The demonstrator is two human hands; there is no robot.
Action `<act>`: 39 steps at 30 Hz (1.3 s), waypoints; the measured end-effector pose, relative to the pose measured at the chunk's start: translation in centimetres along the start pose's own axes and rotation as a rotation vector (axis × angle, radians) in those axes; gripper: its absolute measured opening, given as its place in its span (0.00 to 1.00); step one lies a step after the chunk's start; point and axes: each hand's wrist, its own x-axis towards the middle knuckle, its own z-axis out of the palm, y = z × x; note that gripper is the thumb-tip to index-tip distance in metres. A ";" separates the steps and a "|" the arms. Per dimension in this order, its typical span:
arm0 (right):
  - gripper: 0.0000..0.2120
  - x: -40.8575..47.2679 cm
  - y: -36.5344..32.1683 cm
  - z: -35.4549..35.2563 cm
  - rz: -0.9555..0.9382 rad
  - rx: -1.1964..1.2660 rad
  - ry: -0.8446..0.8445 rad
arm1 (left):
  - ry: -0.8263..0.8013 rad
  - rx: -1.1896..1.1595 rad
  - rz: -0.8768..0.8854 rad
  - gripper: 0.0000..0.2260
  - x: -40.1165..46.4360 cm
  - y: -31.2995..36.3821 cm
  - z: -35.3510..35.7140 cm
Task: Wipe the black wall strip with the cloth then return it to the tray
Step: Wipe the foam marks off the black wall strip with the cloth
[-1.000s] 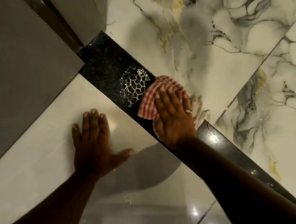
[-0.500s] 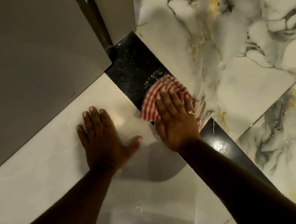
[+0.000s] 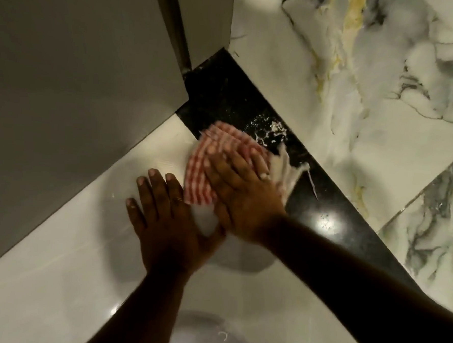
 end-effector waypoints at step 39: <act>0.34 11.0 3.5 -2.8 0.010 -0.099 -0.081 | -0.039 0.027 0.018 0.58 -0.2 -0.2 -0.1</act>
